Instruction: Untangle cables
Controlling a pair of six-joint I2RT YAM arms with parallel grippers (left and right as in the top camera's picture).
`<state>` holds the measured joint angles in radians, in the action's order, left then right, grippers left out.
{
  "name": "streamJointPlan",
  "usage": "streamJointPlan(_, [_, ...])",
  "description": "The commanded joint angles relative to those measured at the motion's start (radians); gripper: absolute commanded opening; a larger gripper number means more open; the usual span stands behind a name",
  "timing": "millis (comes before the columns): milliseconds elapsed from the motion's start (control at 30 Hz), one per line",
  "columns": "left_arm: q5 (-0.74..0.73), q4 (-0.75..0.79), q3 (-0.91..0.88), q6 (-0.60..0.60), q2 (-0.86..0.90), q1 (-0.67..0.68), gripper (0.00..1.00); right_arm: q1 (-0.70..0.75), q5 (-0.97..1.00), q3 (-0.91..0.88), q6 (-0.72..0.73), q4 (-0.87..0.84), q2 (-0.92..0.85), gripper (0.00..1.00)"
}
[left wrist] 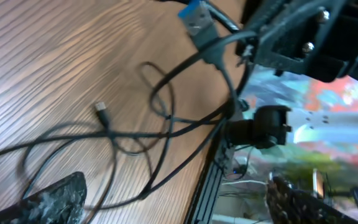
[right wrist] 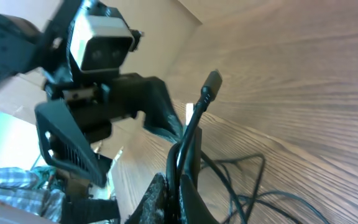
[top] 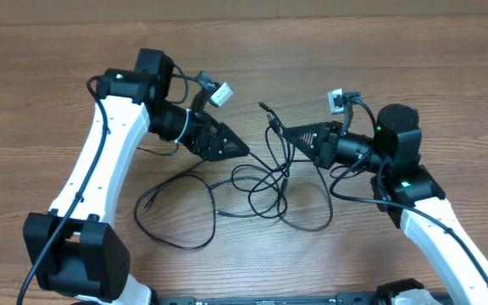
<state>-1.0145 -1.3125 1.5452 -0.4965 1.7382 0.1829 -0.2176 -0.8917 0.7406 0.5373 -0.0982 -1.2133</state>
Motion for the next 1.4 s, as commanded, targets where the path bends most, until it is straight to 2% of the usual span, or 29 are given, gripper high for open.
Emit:
streamJointPlan(0, [-0.085, 0.008, -0.006, -0.14, -0.004, 0.055, 0.94, 0.003, -0.02, 0.028, 0.067, -0.034, 0.049, 0.04])
streamJointPlan(100, [-0.086, 0.027, -0.006, -0.152, -0.004, 0.092, 0.99, 0.004, -0.06, 0.028, 0.108, -0.113, 0.073, 0.04])
streamJointPlan(233, [-0.116, 0.08, -0.006, -0.151, -0.004, 0.113, 1.0, 0.005, -0.084, 0.028, 0.175, -0.208, 0.103, 0.04])
streamJointPlan(533, [-0.189, 0.204, -0.006, -0.147, -0.004, 0.106, 1.0, 0.006, -0.154, 0.028, 0.235, -0.246, 0.138, 0.04])
streamJointPlan(700, [-0.288, 0.218, -0.006, -0.229, -0.004, 0.108, 0.99, 0.006, -0.195, 0.028, 0.317, -0.351, 0.14, 0.04])
streamJointPlan(767, [-0.303, 0.222, -0.006, -0.257, -0.004, 0.109, 0.88, 0.006, -0.203, 0.028, 0.357, -0.404, 0.14, 0.04])
streamJointPlan(800, [-0.316, 0.227, -0.006, -0.267, -0.004, 0.11, 0.79, 0.006, -0.208, 0.028, 0.372, -0.428, 0.14, 0.04])
streamJointPlan(867, [-0.348, 0.252, -0.006, -0.27, -0.004, 0.11, 0.55, 0.006, -0.214, 0.028, 0.391, -0.45, 0.14, 0.04])
streamJointPlan(933, [-0.385, 0.282, -0.006, -0.27, -0.004, 0.11, 0.37, 0.006, -0.219, 0.028, 0.4, -0.45, 0.14, 0.04])
streamJointPlan(1033, [-0.425, 0.315, -0.006, -0.269, -0.004, 0.11, 0.18, 0.006, -0.229, 0.028, 0.402, -0.45, 0.14, 0.04])
streamJointPlan(1167, [-0.427, 0.322, -0.005, -0.266, -0.004, 0.11, 0.04, 0.006, -0.229, 0.028, 0.402, -0.45, 0.14, 0.04])
streamJointPlan(1367, [-0.553, 0.346, -0.005, -0.267, -0.005, 0.11, 0.04, 0.04, -0.229, 0.027, 0.394, -0.443, 0.14, 0.04])
